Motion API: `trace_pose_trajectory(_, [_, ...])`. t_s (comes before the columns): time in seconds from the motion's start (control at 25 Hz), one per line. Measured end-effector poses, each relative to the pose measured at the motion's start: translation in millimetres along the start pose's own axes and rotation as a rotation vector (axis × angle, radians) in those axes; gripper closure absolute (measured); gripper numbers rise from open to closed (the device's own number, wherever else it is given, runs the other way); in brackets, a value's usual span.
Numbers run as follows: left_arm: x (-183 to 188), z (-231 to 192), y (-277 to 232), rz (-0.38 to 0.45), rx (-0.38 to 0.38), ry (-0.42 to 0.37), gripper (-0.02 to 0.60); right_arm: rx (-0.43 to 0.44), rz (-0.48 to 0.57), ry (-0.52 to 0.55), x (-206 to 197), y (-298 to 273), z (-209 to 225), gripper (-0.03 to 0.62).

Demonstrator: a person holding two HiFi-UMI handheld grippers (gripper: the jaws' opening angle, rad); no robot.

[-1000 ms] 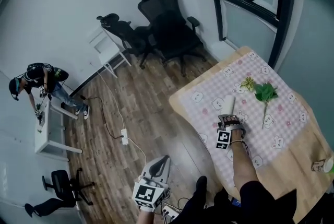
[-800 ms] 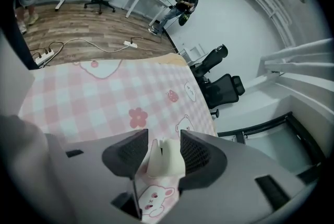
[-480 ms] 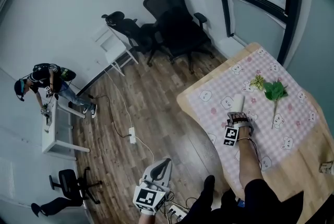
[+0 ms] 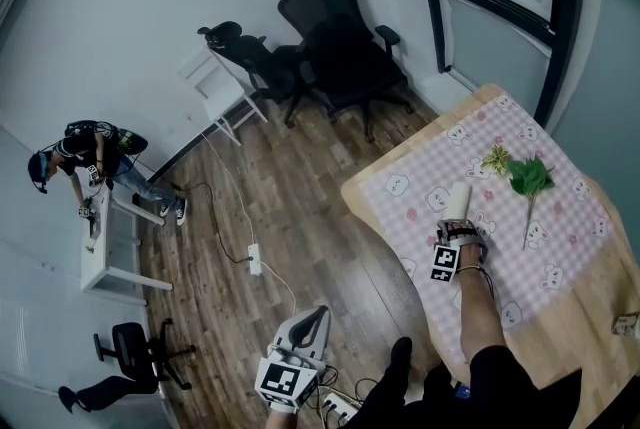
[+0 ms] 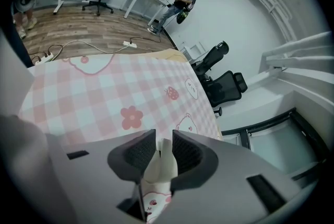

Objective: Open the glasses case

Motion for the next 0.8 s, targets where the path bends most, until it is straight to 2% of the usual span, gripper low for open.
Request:
trace_pose_trajectory(0.08, [0.2, 0.1, -0.1, -0.003, 0.0, -0.004, 0.58, 0.003, 0.006, -0.018, -0.6, 0.5, 1.2, 0.484])
trace_pose_trajectory(0.28, [-0.9, 1.3, 1.7, -0.01, -0.004, 0.003, 0.58, 0.016, 0.04, -0.149, 0.7, 1.4, 7.8, 0.484])
trace_pose_trajectory(0.4, [-5.5, -0.1, 3.7, -0.007, -0.004, -0.008, 0.58, 0.011, 0.028, -0.152, -0.4, 0.1, 10.0, 0.485])
trace_pose_trajectory(0.68, [-7.0, 0.6, -0.1, -0.003, -0.006, -0.018, 0.58, -0.019, 0.043, -0.159, -1.7, 4.1, 11.4, 0.542])
trace_pose_trajectory(0.8, [-3.0, 4.5, -0.7, -0.012, -0.01, -0.001, 0.581, -0.055, 0.106, -0.287, -3.6, 14.1, 16.1, 0.545])
Point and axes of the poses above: the fingertips, and each gripper's own axes: y backward along the fingers, z to its right, x out of its top, the point moved 3 cm from there along y, backward along the fingers, and after that the axes turned 10 degrees about x, right-handed, at the moved point
